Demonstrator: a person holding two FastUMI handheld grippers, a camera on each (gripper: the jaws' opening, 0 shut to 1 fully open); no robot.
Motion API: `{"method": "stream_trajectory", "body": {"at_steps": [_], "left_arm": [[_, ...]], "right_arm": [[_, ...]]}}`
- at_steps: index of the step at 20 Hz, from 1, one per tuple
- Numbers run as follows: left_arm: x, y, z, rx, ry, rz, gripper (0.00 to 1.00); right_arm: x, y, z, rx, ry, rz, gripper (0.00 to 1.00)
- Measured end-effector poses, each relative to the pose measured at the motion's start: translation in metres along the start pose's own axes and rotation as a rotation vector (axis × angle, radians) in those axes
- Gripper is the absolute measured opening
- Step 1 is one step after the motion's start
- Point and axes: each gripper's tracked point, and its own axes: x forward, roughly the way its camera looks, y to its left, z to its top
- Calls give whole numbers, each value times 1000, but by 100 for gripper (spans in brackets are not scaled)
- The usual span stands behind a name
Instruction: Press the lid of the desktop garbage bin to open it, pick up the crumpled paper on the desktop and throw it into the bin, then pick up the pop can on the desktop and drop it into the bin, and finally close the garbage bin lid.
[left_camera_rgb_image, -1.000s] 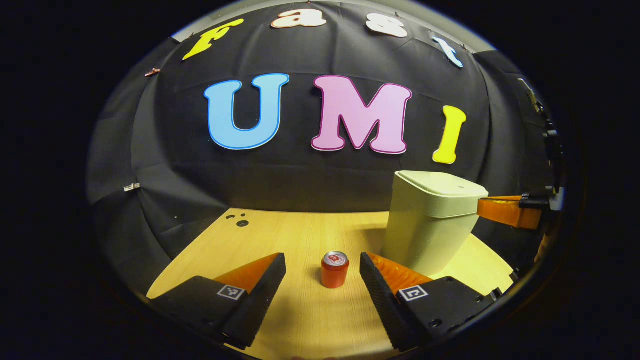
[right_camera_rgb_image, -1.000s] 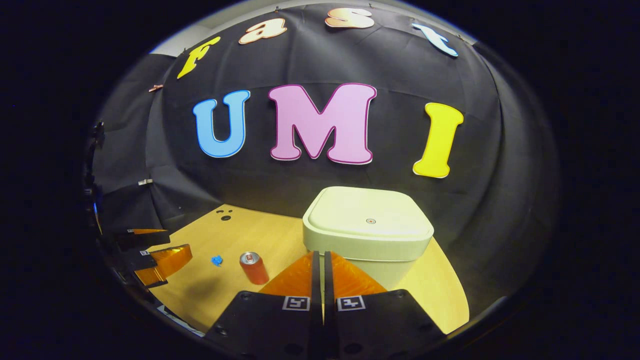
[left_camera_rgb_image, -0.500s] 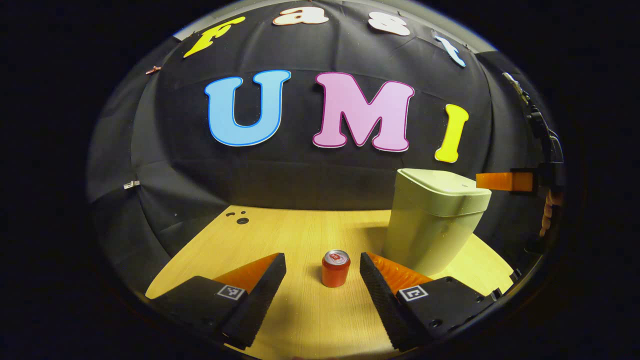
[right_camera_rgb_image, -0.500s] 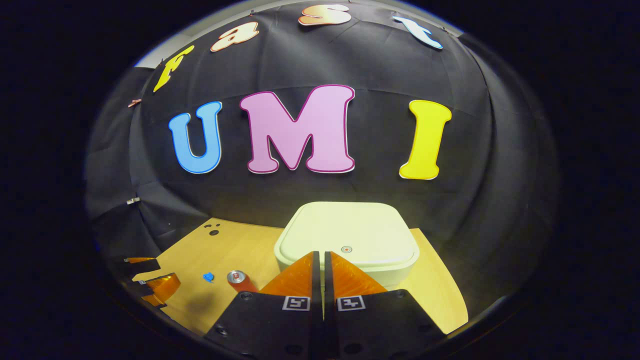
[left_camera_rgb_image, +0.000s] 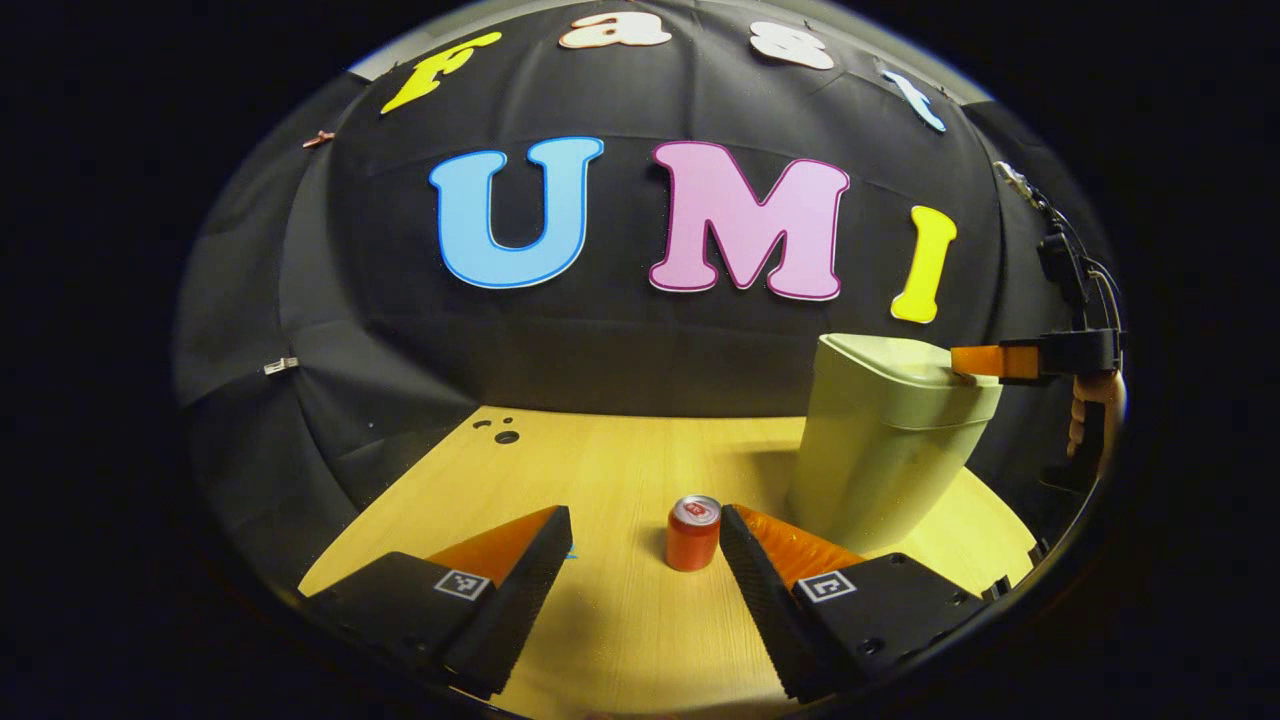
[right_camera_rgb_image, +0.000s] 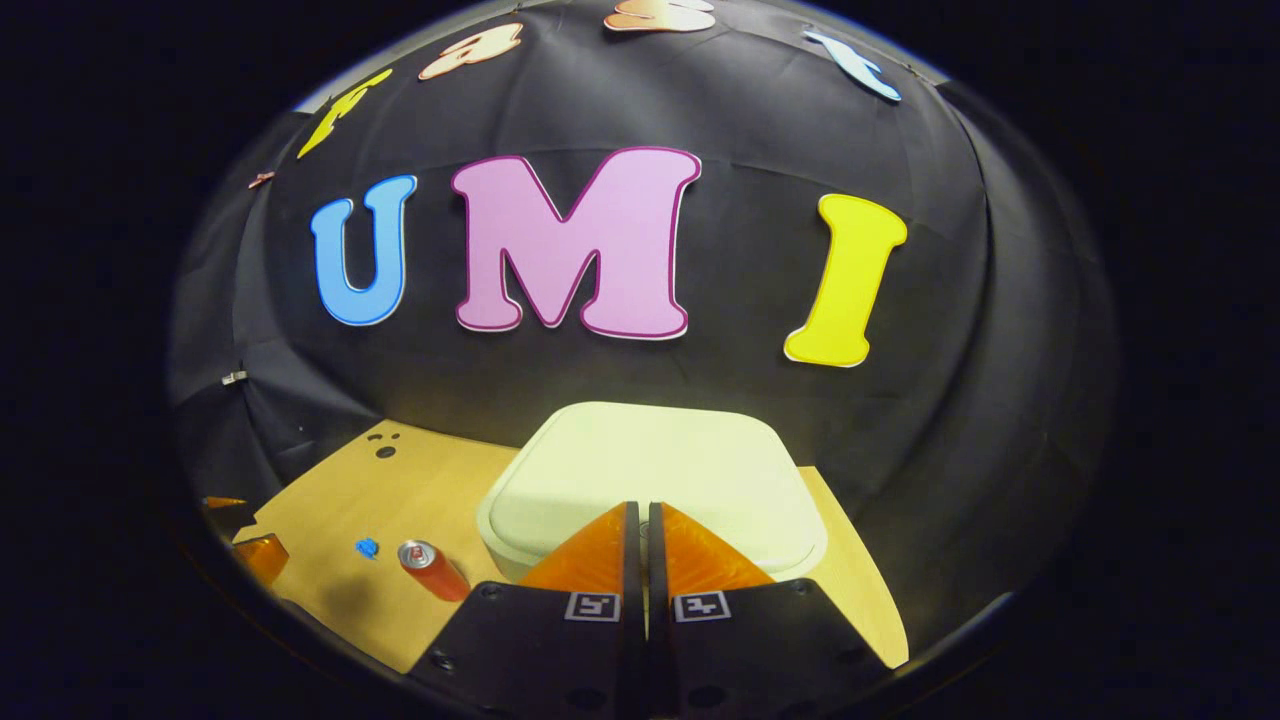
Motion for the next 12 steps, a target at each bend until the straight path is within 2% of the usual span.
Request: {"method": "stream_trajectory", "body": {"at_steps": [5, 12], "left_arm": [[-2, 7, -6, -18, 14, 28, 96], [-3, 6, -14, -18, 33, 26, 96]], "right_arm": [[2, 2, -3, 9, 9, 5, 5], [-1, 3, -7, -11, -15, 10, 5]]}}
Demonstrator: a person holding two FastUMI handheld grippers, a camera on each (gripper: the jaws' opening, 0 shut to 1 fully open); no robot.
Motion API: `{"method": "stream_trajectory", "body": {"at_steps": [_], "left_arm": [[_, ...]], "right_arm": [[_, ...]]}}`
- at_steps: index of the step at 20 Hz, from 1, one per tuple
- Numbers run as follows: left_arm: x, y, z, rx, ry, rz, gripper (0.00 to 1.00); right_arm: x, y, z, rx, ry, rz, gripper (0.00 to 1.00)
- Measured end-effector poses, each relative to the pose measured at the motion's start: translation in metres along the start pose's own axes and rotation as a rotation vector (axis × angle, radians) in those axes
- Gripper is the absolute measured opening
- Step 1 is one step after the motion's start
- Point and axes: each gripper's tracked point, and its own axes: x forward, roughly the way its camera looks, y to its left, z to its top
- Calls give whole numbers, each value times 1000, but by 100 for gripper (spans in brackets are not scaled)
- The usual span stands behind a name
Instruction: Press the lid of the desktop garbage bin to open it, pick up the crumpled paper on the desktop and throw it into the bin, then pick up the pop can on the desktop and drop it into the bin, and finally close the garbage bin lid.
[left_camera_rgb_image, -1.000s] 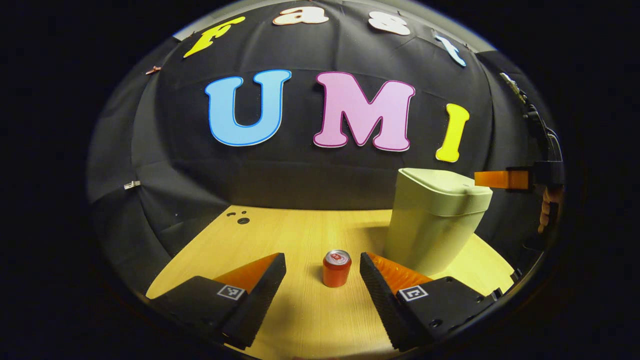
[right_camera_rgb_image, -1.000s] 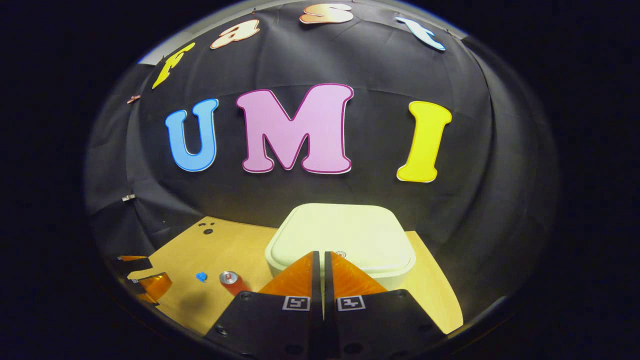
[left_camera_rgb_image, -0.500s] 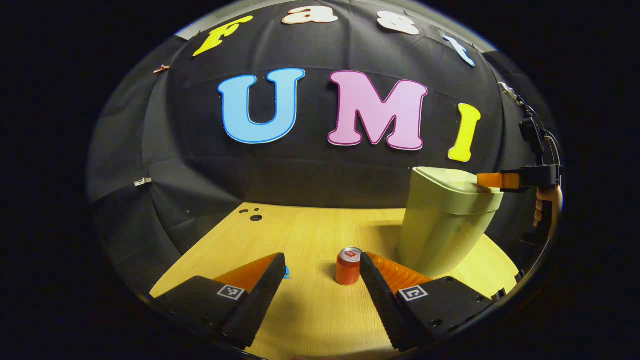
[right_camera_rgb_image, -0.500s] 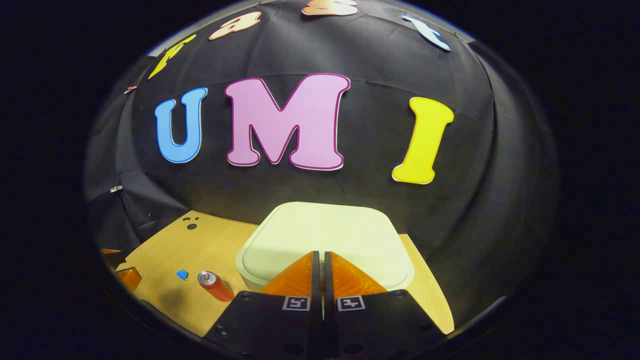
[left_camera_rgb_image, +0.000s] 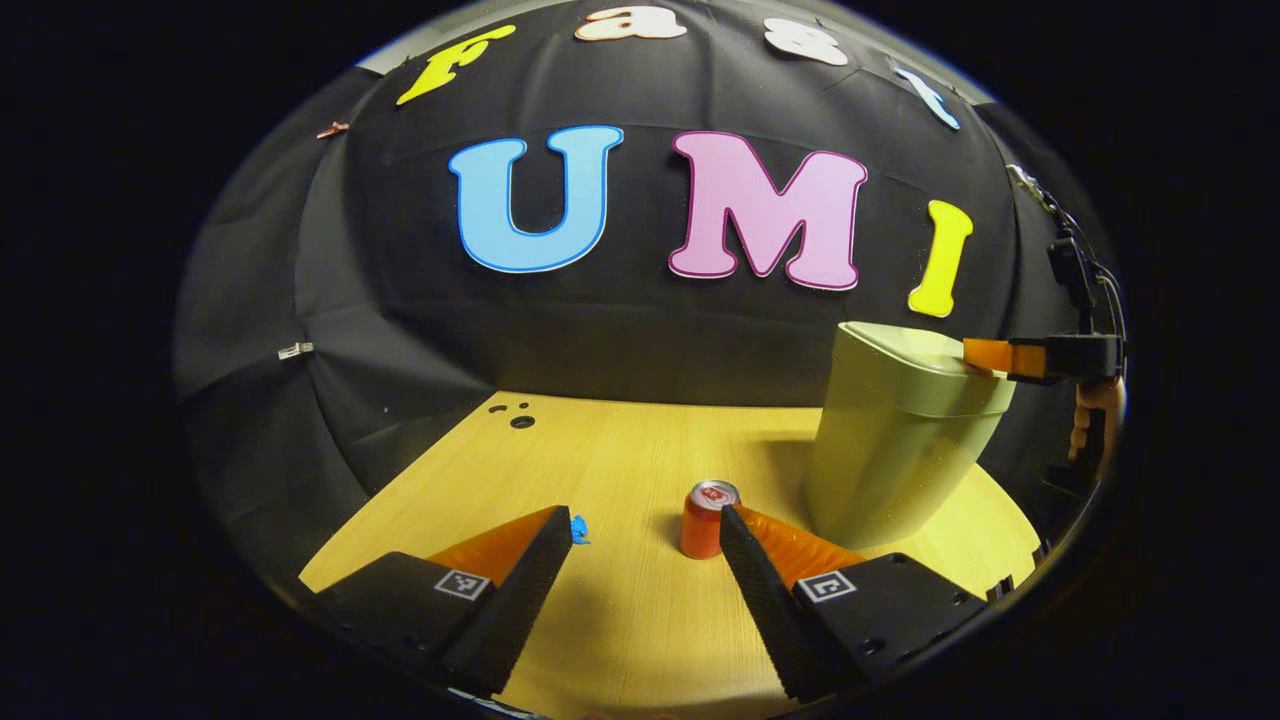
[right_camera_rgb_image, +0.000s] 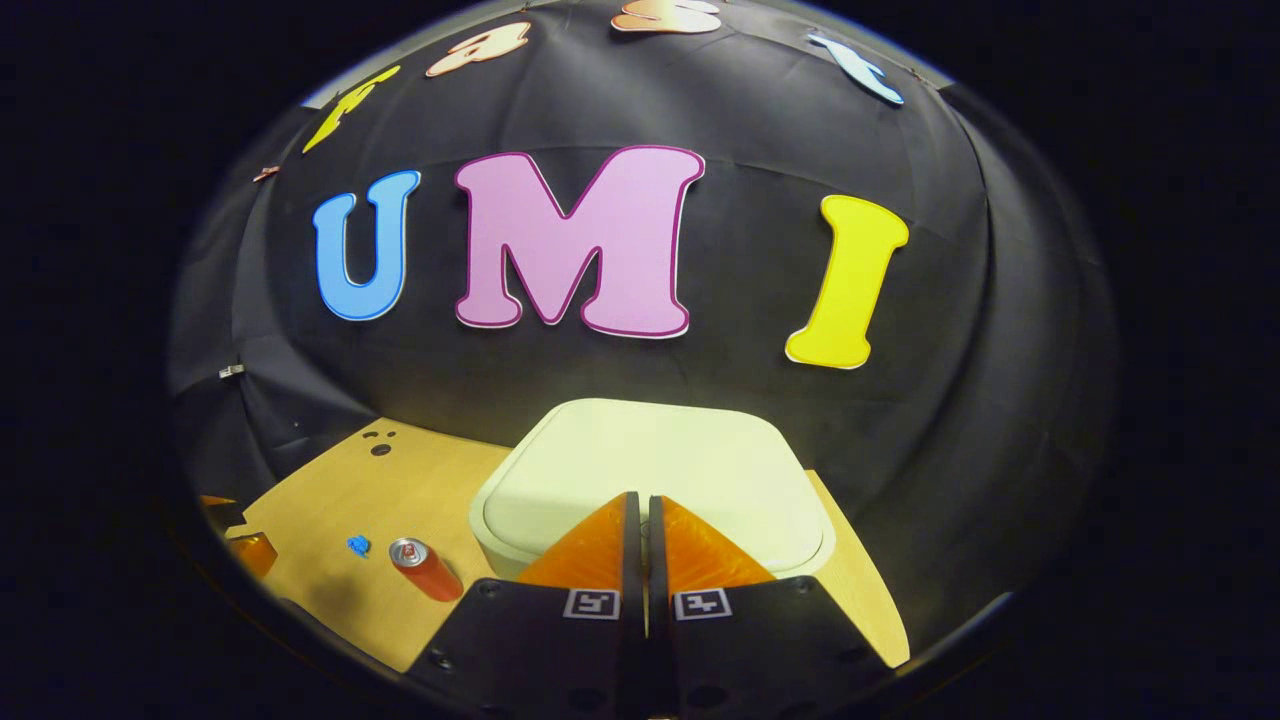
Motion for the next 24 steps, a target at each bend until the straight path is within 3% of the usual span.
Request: {"method": "stream_trajectory", "body": {"at_steps": [3, 7, 13, 18, 19, 20, 24], "left_arm": [[-5, 0, 2, 10, -11, -10, 96], [-15, 10, 10, 13, -37, -11, 95], [-31, 44, 6, 16, -59, -7, 95], [-51, 75, -17, -21, -65, 3, 95], [-53, 81, -25, -20, -53, 15, 95], [-57, 90, -29, -19, -38, 30, 96], [-69, 102, -39, -23, -30, 24, 96]], "right_arm": [[2, -1, 0, 27, 3, -1, 5], [1, 1, 5, -44, -15, -6, 5], [-14, 7, 12, -56, -2, -21, 5], [-45, 36, 17, -69, -65, -13, 5], [-50, 41, 15, -69, -64, -9, 10], [-55, 47, 12, -62, -60, 0, 5], [-73, 68, 2, -6, -52, 18, 5]]}}
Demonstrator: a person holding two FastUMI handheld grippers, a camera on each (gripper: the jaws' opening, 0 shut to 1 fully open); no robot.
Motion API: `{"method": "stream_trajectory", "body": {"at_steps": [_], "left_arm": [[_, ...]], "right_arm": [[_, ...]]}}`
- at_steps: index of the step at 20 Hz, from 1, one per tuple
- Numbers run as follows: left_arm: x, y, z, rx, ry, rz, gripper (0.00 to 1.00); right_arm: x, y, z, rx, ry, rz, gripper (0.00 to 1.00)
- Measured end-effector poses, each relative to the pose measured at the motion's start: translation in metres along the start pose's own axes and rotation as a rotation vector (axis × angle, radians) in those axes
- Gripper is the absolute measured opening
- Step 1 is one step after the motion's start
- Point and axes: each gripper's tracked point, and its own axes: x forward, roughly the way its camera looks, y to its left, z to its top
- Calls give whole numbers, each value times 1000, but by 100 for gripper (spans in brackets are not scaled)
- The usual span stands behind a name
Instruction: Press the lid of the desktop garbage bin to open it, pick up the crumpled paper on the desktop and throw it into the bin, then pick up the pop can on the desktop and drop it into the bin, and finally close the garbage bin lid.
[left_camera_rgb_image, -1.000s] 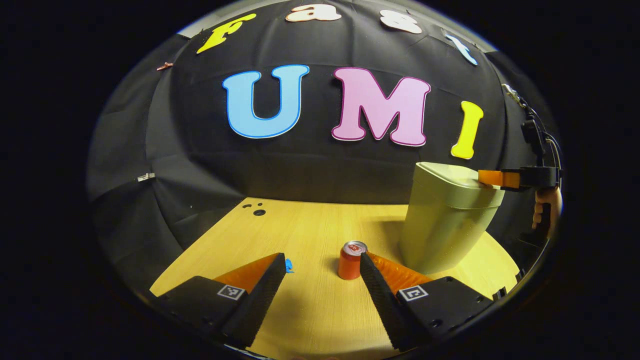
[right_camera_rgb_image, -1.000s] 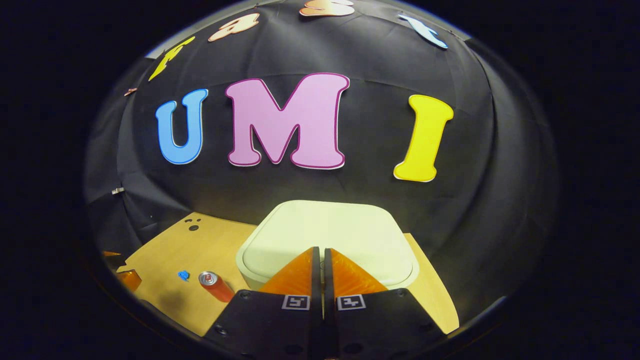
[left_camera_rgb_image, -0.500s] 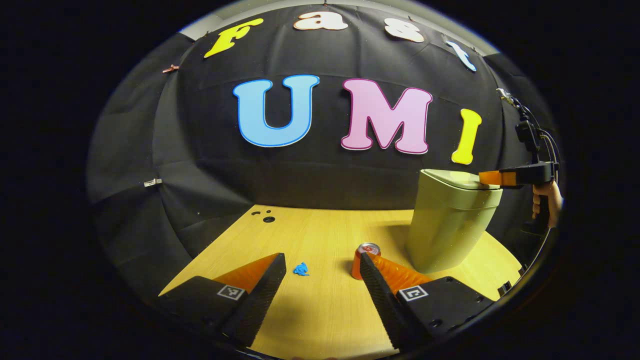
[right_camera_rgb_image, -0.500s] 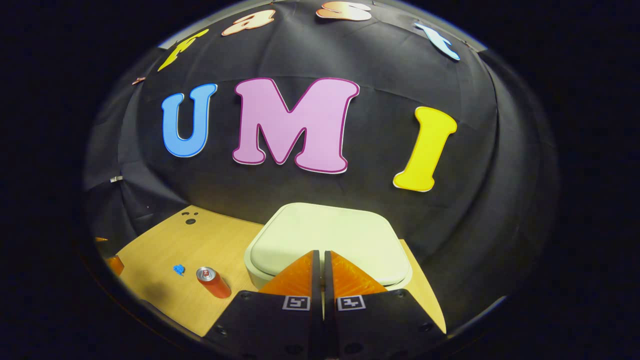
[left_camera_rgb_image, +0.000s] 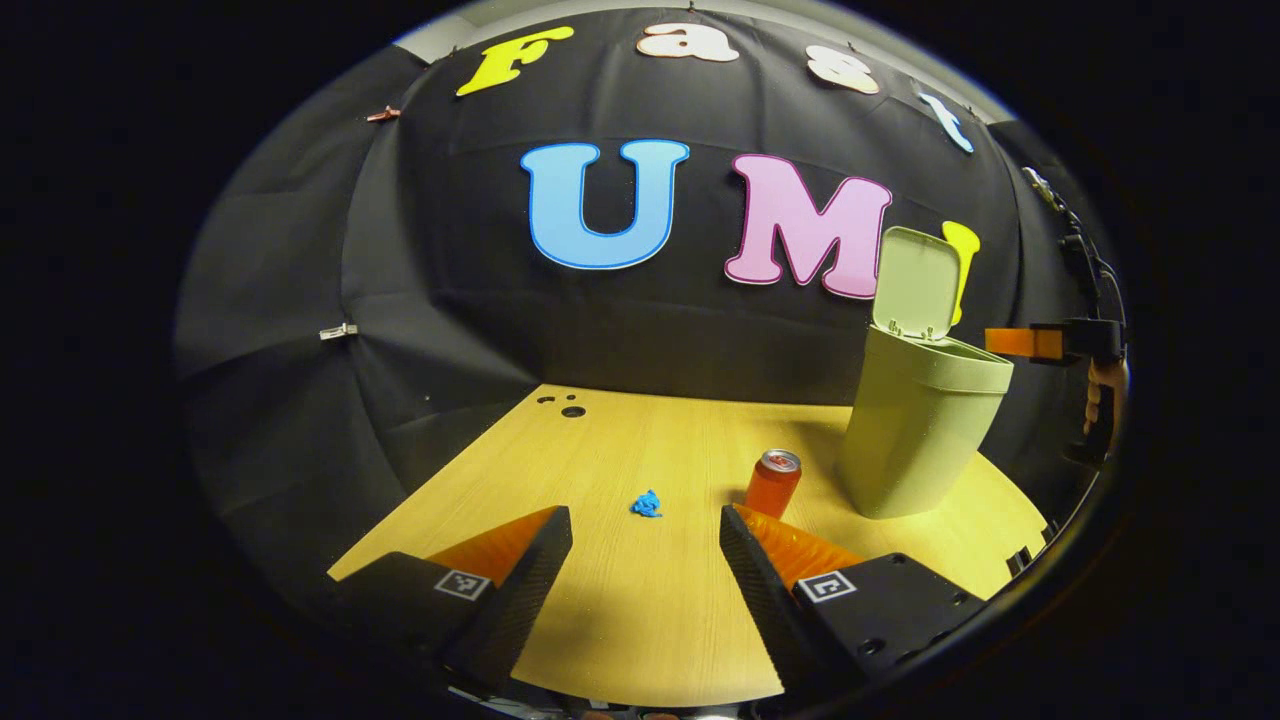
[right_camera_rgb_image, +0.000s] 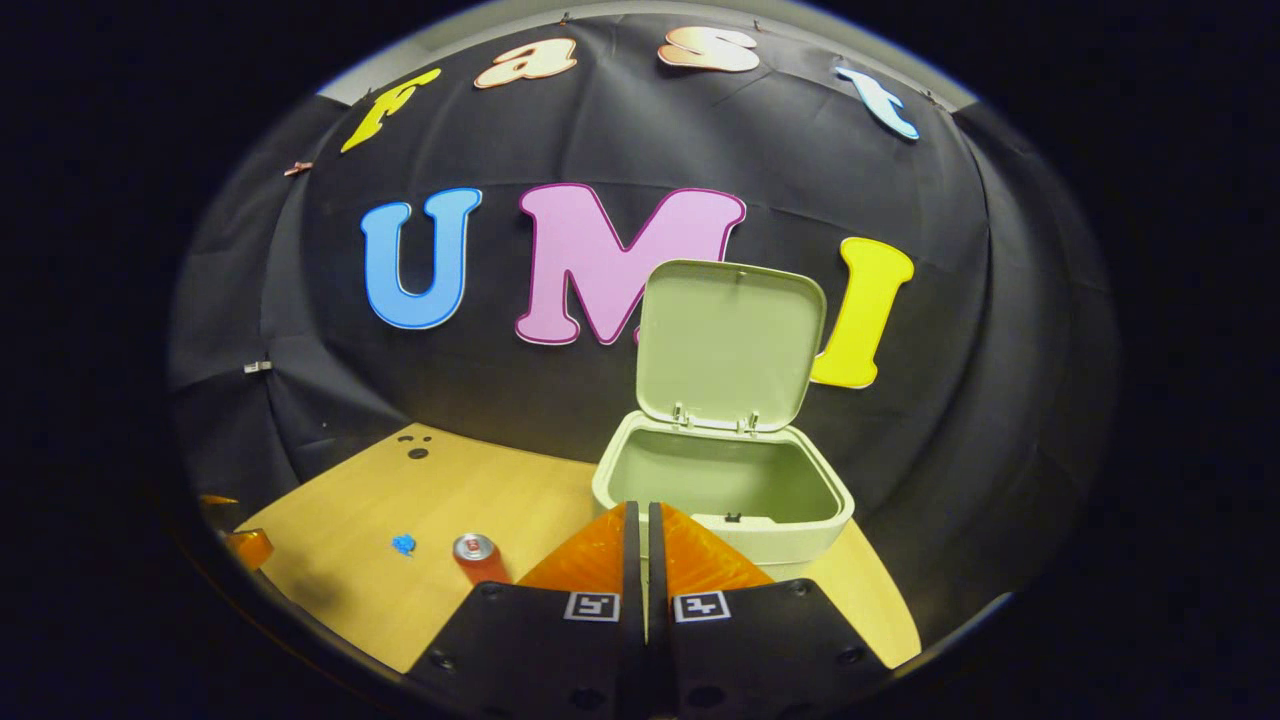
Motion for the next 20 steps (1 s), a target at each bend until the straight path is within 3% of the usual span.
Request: {"method": "stream_trajectory", "body": {"at_steps": [6, 14, 17, 18, 19, 20], "left_arm": [[5, 8, -13, 2, 20, -22, 96], [52, 18, -25, -58, 63, -38, 96], [80, 24, -30, -73, 85, -29, 99], [90, 26, -32, -72, 93, -26, 96], [101, 27, -33, -70, 104, -22, 96], [112, 29, -37, -71, 114, -24, 96]], "right_arm": [[-27, 14, -29, 93, 70, 1, 5], [-62, -4, -56, 152, 136, -59, 5], [-70, -4, -70, 168, 157, -60, 26], [-70, -4, -76, 164, 166, -59, 26], [-74, -2, -80, 161, 178, -55, 45], [-76, 0, -86, 160, 194, -54, 51]]}}
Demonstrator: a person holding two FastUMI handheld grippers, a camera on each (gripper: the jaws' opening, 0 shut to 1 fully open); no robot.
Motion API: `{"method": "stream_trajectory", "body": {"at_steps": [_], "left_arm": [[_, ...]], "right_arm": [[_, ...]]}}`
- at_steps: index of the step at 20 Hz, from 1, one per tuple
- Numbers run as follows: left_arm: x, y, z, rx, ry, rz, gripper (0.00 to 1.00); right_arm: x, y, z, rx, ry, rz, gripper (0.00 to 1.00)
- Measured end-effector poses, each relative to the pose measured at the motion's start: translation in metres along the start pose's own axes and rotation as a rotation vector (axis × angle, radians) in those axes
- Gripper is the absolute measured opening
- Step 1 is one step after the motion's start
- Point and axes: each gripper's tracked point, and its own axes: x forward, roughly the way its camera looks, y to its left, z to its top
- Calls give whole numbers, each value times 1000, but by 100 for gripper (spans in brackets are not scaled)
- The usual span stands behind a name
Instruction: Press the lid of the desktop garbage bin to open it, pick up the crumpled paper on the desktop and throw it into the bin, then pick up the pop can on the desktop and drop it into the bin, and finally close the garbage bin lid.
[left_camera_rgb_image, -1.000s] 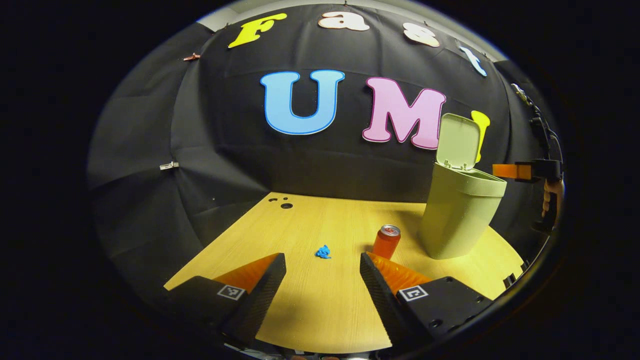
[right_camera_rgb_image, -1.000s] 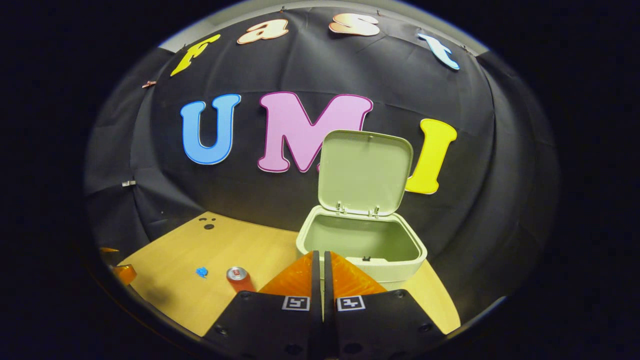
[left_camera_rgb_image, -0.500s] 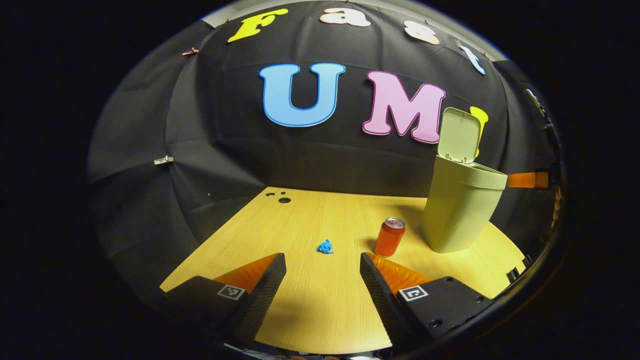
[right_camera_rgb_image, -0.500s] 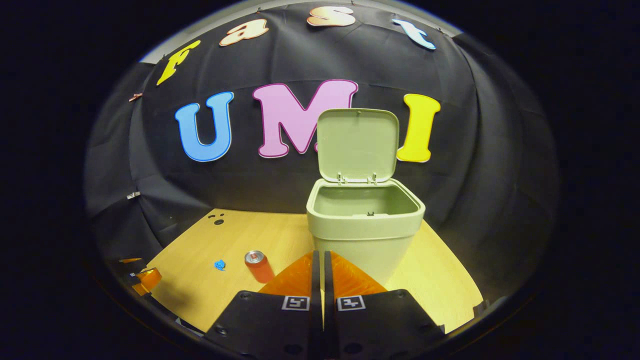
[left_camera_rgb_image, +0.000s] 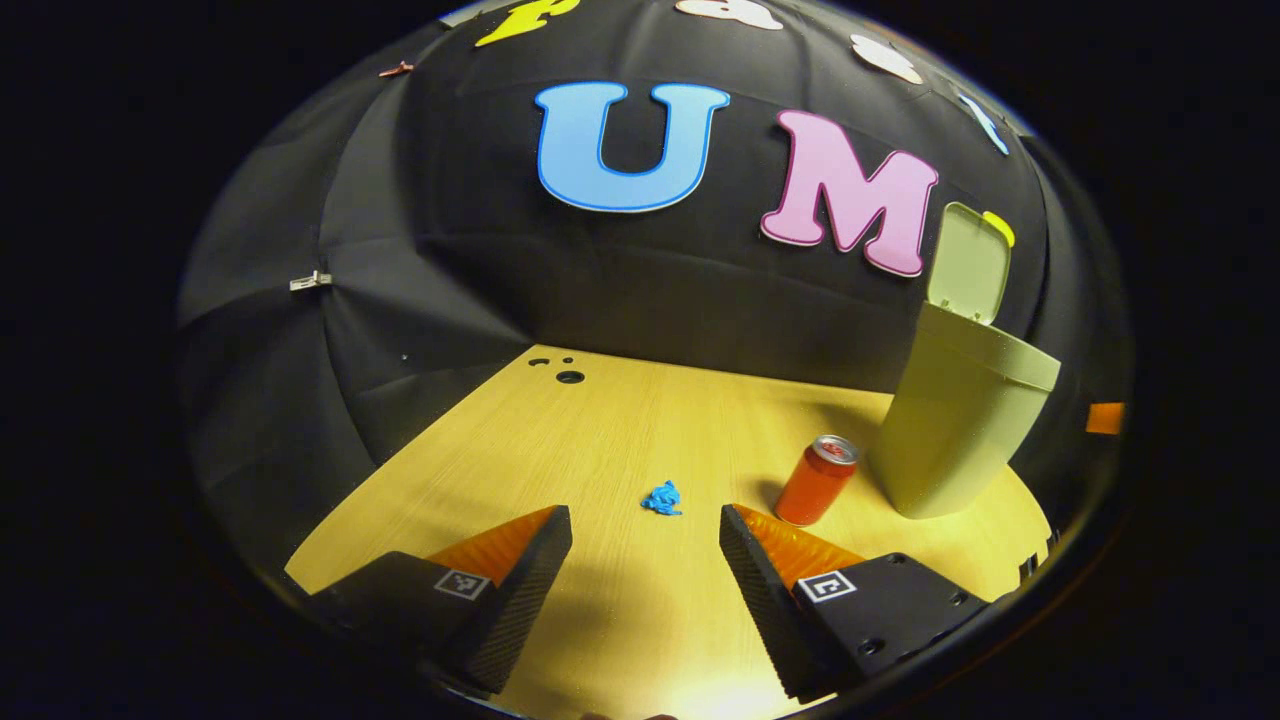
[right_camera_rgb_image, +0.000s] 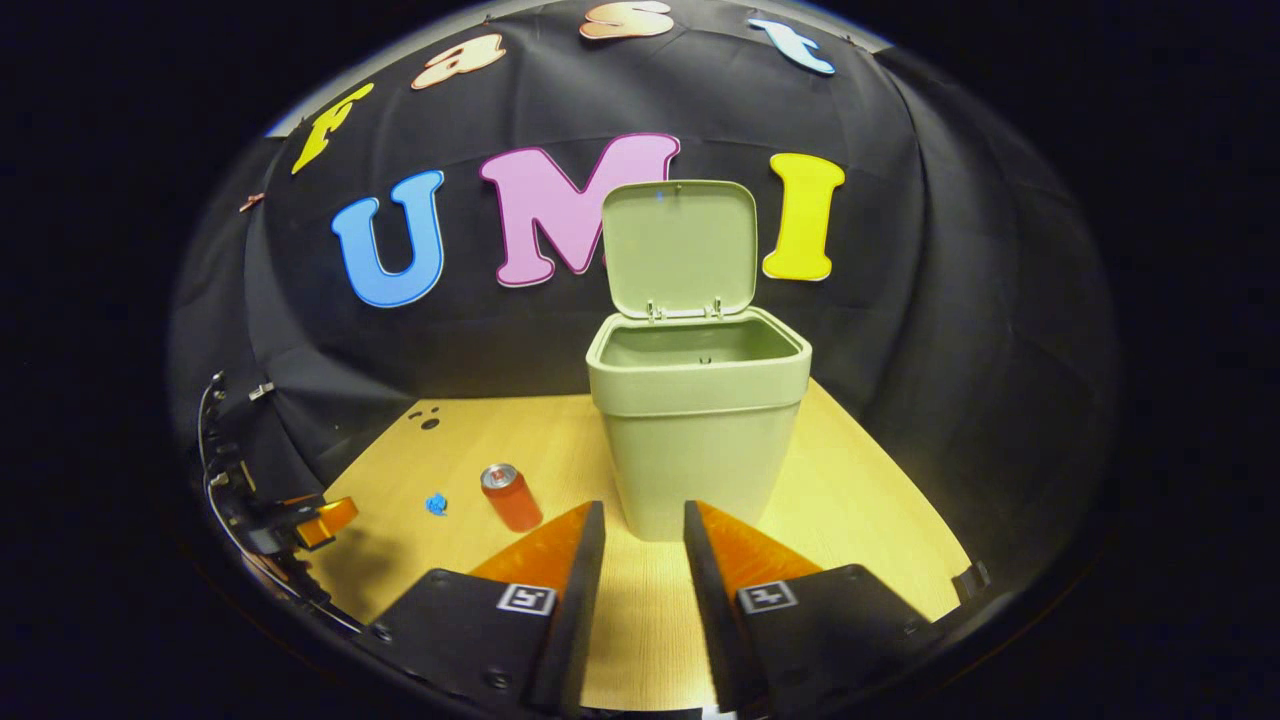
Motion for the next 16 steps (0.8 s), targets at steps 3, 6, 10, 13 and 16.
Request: {"method": "stream_trajectory", "body": {"at_steps": [3, 6, 10, 13, 16], "left_arm": [[33, 1, -9, -8, 37, -10, 96], [69, -7, -24, -34, 93, -34, 96], [109, -15, -39, -40, 134, -42, 96], [135, -15, -43, -12, 139, -31, 96], [160, -14, -52, 27, 165, -27, 96]], "right_arm": [[-1, 9, -20, 12, 47, 20, 89], [0, 17, -36, 18, 87, 33, 100], [-1, 25, -54, 16, 142, 43, 99], [5, 28, -63, 3, 173, 45, 99], [6, 31, -71, 4, 201, 45, 99]]}}
